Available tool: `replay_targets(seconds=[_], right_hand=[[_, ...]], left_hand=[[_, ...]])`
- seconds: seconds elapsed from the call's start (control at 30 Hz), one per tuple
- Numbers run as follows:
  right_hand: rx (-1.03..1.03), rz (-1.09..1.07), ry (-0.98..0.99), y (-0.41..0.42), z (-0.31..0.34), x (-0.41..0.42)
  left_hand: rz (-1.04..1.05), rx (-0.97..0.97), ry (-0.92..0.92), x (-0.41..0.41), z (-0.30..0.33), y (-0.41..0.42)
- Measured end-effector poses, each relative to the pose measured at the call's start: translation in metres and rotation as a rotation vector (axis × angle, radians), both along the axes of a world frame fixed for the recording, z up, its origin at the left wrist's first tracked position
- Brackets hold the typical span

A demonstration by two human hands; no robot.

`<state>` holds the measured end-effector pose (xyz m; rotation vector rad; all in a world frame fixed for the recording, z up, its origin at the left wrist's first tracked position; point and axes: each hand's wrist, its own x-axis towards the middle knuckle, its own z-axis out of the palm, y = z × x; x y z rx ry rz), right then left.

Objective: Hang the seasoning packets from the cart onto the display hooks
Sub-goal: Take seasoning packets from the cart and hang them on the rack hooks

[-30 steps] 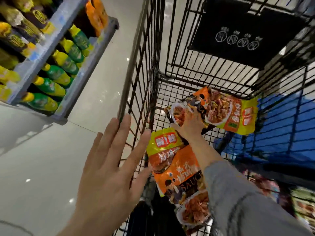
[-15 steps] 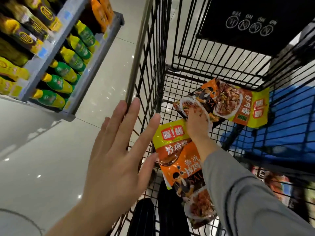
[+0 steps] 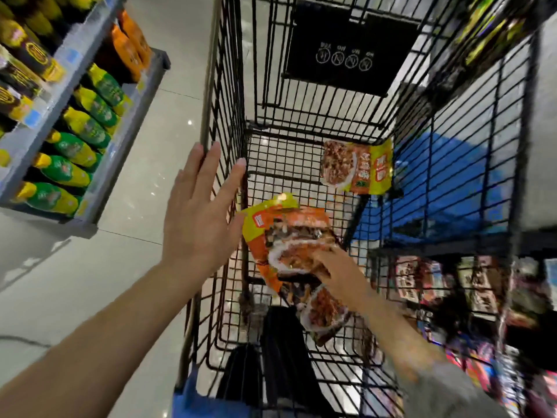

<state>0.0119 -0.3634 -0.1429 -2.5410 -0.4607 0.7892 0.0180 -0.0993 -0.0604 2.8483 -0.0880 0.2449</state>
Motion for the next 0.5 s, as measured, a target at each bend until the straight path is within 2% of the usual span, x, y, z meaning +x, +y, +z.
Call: replay_targets(seconds=[0.17, 0.27, 0.3, 0.37, 0.5], right_hand=[[-0.225, 0.140, 0.335, -0.032, -0.010, -0.065], [-0.448, 0.307, 0.373, -0.043, -0.023, -0.073], [-0.461, 0.260, 0.400, -0.042, -0.024, -0.069], [-0.335, 0.081, 0.441, -0.035, -0.027, -0.050], [-0.177, -0.120, 0.372, -0.018, -0.025, 0.015]], left_hand=[[-0.022, 0.032, 0.033, 0.001, 0.004, 0.000], [-0.029, 0.042, 0.036, 0.000, 0.004, 0.000], [-0.032, 0.036, 0.037, -0.001, 0.003, 0.001], [-0.034, 0.026, 0.039, -0.001, 0.001, 0.002], [-0.064, 0.105, 0.022, 0.002, 0.002, 0.004]])
